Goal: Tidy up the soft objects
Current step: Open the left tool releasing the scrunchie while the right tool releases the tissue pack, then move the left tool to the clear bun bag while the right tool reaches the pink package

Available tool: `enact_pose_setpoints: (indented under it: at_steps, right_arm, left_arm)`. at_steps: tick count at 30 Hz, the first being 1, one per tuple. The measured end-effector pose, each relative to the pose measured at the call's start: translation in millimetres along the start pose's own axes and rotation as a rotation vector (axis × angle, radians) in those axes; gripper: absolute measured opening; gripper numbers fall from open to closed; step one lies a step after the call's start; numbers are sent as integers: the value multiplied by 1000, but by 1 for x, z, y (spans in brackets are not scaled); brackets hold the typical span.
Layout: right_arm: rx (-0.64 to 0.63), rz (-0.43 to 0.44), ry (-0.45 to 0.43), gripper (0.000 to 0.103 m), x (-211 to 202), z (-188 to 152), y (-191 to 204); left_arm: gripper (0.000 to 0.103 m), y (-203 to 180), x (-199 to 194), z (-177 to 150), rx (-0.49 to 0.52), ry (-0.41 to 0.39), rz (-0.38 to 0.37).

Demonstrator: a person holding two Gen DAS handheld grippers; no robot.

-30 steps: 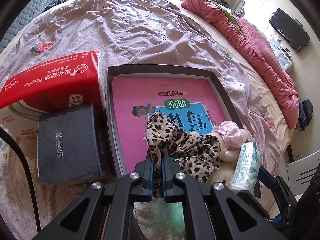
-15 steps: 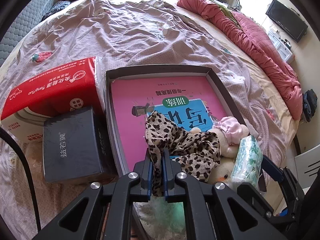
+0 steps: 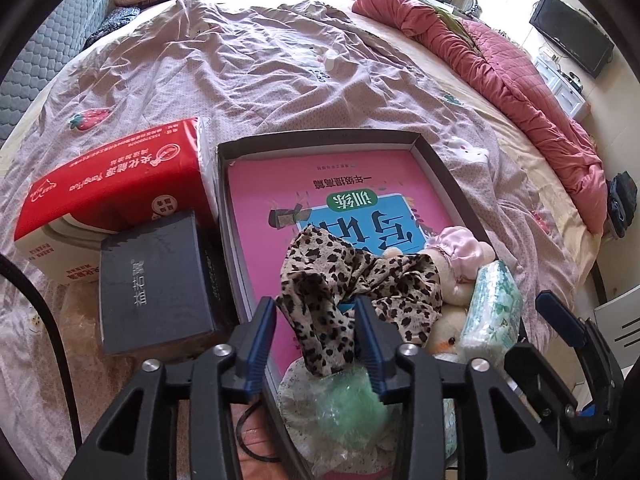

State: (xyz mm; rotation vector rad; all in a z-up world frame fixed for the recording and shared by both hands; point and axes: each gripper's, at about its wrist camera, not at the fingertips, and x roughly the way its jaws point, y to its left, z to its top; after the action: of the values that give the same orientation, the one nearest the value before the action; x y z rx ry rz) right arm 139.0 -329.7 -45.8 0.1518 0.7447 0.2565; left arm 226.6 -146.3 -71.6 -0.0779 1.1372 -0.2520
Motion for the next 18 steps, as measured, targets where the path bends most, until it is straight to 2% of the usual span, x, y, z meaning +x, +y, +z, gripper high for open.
enact_pose_setpoints:
  at_steps: [4, 10, 18]
  right_arm:
    - [0, -14, -33, 81, -10, 4, 0]
    - [13, -5, -86, 82, -27, 12, 7]
    - [10, 110, -108, 84, -40, 22, 37]
  left_arm:
    - [59, 1, -13, 0, -6, -20, 2]
    - [62, 12, -46, 1, -20, -71, -10]
    - [62, 46, -89, -3, -69, -137, 10]
